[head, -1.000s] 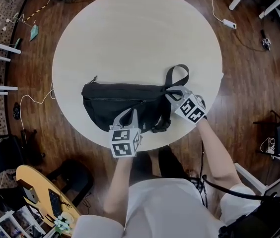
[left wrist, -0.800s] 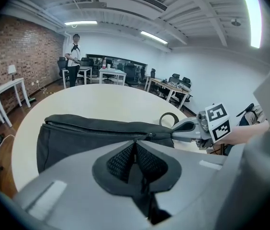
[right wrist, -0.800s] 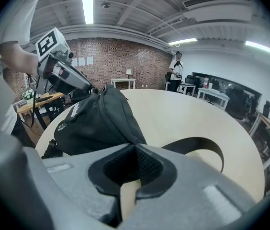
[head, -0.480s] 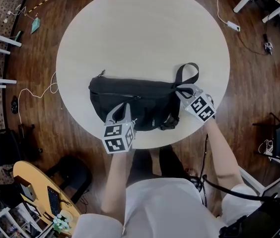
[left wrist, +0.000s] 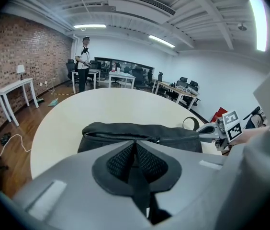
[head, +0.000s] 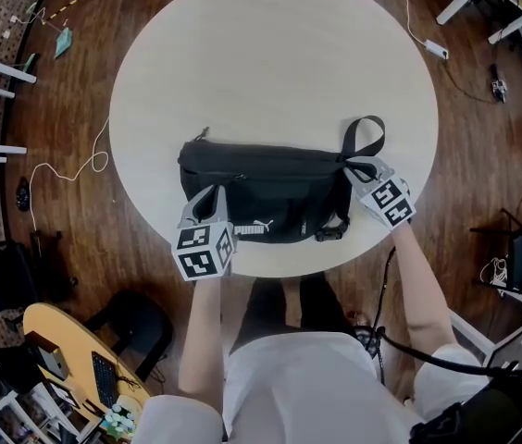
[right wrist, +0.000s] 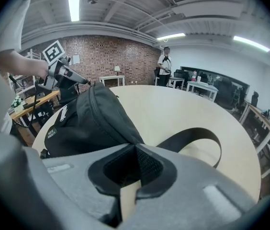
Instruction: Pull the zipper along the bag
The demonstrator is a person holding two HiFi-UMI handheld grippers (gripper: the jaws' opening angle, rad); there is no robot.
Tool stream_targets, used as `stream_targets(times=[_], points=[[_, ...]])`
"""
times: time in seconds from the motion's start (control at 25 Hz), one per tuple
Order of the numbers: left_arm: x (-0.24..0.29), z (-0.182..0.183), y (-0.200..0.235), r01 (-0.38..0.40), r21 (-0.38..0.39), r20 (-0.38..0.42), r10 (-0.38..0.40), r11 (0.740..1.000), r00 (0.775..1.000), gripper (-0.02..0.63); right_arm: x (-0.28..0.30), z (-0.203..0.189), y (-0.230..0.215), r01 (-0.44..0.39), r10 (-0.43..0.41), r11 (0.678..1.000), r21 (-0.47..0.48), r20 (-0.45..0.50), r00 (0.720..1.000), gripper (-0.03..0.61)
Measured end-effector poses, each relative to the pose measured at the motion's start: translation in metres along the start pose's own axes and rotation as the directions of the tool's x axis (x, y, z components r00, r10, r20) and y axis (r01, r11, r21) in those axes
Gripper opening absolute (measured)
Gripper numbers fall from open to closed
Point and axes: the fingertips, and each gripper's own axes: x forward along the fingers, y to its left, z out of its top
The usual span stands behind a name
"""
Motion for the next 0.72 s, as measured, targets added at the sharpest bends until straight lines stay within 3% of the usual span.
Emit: stream_targets(times=[0.72], points=[[-0.007,0.01,0.147,-0.073,-0.021,0.024,0.074,0.997,0.997,0.031,0.007,0.002,-0.004,0.093,-0.091,0.996,0.012,-0.093,0.991,-0.003]])
